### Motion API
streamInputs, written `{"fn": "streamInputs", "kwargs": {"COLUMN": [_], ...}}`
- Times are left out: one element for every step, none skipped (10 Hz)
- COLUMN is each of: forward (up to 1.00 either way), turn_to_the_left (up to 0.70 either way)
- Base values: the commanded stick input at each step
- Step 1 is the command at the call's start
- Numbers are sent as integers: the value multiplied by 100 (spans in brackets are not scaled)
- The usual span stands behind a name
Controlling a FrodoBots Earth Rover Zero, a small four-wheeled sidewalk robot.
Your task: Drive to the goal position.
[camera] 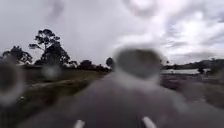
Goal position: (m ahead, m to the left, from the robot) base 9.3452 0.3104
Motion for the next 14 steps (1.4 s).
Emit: {"fn": "streamInputs", "kwargs": {"forward": [85, 85, 85, 85, 85, 85, 85, 85, 85, 85, 85, 85, 85, 85], "turn_to_the_left": [0, 0, 0, 0, 0, 0, -3, -19, -32, -1, 0, 0, 0, 0]}}
